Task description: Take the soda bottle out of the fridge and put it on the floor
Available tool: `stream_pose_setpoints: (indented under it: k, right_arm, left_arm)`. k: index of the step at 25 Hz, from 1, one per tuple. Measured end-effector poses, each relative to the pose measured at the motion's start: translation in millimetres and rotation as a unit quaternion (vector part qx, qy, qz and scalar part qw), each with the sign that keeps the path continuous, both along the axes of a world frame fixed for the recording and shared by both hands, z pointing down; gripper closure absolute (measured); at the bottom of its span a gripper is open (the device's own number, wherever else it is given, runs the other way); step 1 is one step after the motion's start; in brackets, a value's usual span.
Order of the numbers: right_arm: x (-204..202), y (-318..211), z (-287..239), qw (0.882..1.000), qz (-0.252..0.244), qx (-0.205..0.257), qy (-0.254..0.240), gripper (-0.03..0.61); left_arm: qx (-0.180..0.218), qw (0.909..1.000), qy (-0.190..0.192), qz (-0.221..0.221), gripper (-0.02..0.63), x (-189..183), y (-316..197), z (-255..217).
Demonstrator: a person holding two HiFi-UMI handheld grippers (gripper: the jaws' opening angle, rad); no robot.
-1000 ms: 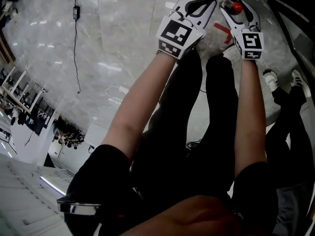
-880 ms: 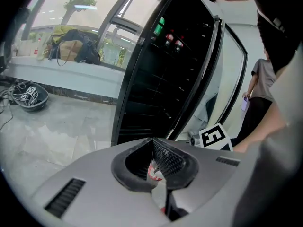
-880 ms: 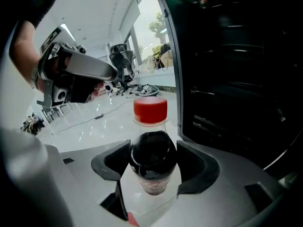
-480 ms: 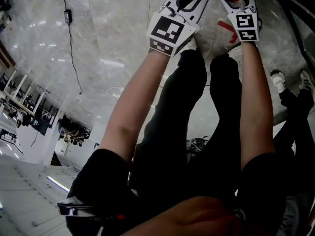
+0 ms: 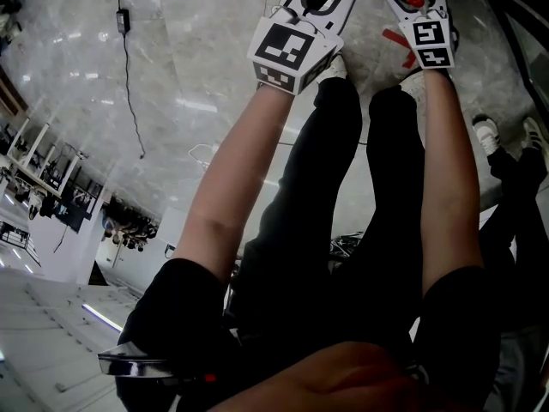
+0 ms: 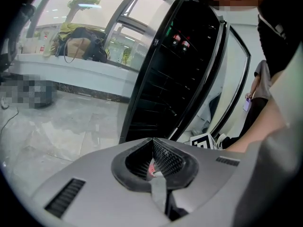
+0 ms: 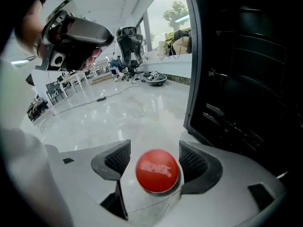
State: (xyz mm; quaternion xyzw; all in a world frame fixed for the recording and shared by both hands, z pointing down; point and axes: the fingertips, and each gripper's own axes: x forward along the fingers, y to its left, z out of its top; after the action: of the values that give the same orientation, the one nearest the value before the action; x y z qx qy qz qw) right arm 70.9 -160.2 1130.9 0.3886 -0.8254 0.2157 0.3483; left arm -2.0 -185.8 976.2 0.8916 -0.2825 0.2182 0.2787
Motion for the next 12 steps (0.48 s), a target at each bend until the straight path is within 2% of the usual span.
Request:
stream_pose_setpoints:
  k: [6, 12]
  right_arm:
    - [-2, -6, -73, 1.0, -0.01, 0.018, -0.011, 0.279]
    - [-4, -11, -224, 0.993, 0.039, 0.073, -0.083, 0.279]
  left_arm:
    - [0.016, 0.9999, 0.001, 0.007, 0.607, 5, -2, -57]
    - [0.04, 0.999, 0.018, 0.009, 0.607, 5, 0, -153]
